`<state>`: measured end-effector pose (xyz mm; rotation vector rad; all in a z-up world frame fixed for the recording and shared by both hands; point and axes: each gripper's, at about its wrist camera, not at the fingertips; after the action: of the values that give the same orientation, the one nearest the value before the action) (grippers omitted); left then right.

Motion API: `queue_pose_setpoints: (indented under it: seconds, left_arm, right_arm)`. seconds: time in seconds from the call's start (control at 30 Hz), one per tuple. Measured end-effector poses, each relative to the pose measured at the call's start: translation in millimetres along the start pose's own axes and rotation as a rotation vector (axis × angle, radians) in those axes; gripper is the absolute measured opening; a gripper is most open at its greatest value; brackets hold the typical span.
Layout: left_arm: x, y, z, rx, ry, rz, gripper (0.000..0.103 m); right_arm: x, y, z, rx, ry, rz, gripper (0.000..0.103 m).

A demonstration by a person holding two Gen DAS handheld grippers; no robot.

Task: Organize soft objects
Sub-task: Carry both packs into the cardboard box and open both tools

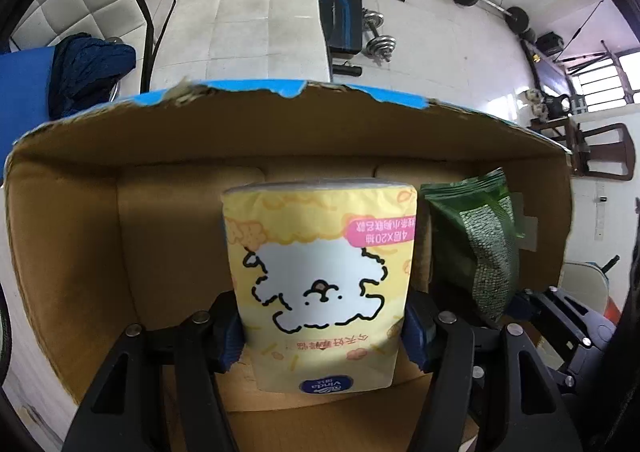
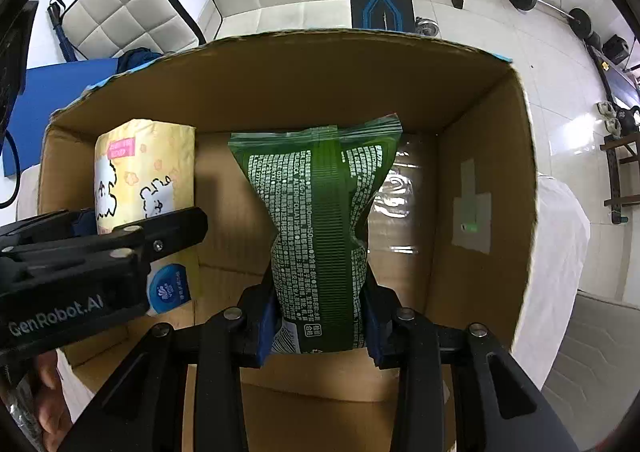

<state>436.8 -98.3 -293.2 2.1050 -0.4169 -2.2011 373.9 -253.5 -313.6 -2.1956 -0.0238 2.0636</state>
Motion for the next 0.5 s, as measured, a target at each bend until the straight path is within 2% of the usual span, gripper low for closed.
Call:
queue_pose_setpoints:
  seconds: [0.07,0.13,0.2,0.37,0.43,0.5]
  left_arm:
    - [1.4,1.4,-0.9,-0.012,-0.015,-0.016,0.061]
    - [3.7,2.7,-1.5,-0.015,-0.029,-0.034,0.062]
    - [2.1,4.8,0.2,-0.01,-0.03,-0.04,0.062]
    - [-6.2,8.0,11.2,0.008,0.003,-0.059,0.077]
    - [-11.8,8.0,19.2,0.015,0.019,-0.08,0.088]
    - [-16.5,8.6,28.3,0.025,0.031,-0.08,0.091]
  right_arm:
    - [2.2,-0.3,-1.7,0.003,-0.011,-0.001,0.041]
    - [5.1,-5.2,-3.4,0.02,-0.029,-0.011,0.054]
    - [2.6,-7.0,-2.8,0.023,-0.02,-0.008,0.074]
    - [-5.0,-12.9,4.3,0.025,-0.014,0.0,0.077]
    - [-8.3,-16.2,4.5,0.018,-0.004,0.014,0.097]
    - [-13.3,-19.1,10.4,0.017,0.005,0.007,0.102]
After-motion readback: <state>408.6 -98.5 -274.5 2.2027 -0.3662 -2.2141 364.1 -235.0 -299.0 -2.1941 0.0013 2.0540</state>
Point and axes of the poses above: each gripper's, at about its wrist camera, not at the fingertips, and x roughly the way its jaws point, y to its right, z to its underside, and after that the axes turned 1 degree about -x, right-handed
